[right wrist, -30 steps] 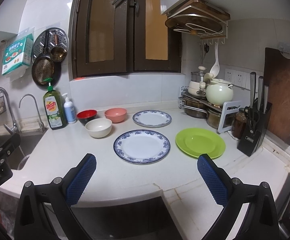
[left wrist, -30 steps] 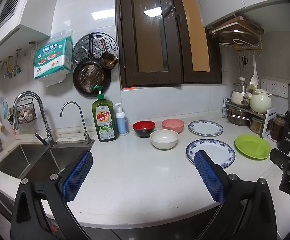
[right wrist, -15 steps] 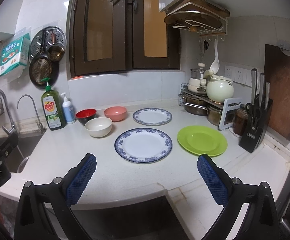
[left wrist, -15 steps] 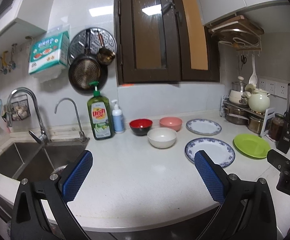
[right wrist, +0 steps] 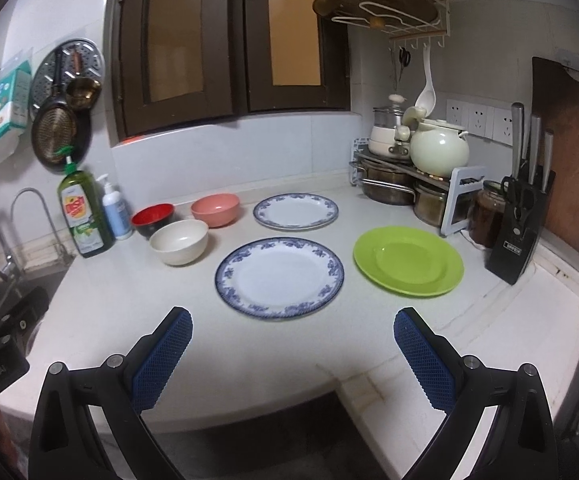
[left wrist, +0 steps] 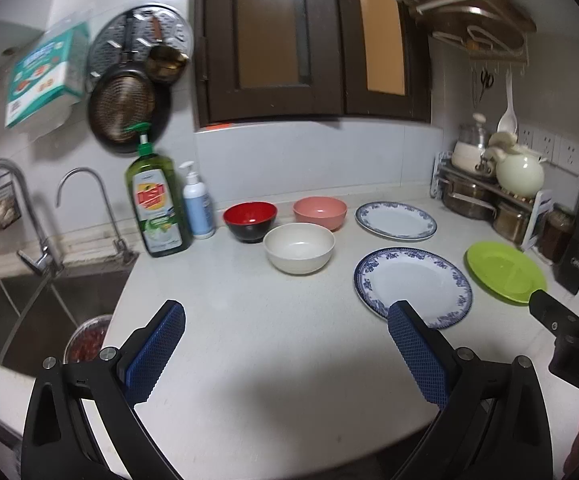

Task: Organize plates and bowls
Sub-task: 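Move both grippers down to the rim of the large blue-and-white plate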

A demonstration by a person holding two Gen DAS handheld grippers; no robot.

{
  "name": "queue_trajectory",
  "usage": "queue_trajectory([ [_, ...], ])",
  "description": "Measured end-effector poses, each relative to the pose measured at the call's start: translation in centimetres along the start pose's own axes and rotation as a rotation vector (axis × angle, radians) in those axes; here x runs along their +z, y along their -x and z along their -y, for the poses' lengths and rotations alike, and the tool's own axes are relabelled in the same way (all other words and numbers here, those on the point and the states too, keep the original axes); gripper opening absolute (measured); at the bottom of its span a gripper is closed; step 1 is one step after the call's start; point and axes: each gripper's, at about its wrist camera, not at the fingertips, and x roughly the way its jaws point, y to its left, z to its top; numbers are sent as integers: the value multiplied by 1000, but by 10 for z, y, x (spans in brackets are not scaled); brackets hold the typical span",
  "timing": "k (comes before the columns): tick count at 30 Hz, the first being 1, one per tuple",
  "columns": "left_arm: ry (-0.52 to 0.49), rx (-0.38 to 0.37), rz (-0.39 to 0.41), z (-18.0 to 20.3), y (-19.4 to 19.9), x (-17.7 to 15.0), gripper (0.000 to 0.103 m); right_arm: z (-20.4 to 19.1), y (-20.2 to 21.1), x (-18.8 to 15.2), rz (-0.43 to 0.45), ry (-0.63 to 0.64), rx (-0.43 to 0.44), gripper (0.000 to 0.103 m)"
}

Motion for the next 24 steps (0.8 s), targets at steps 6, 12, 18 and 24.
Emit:
queue_trajectory([
  [6, -42, -8, -47, 29, -60, 24, 101, 22, -59, 23, -47, 0, -11, 102],
  [12, -61, -5, -146, 54, -119, 30, 96, 42, -121, 39, -130, -12, 2, 102],
  [18, -85, -22, -254, 71, -169, 27, 91, 51, -180, 39, -252, -13, 20, 98],
  [24, -122, -74, -323, 82, -214, 23, 85, 56, -224, 32, -354, -29, 9, 92],
])
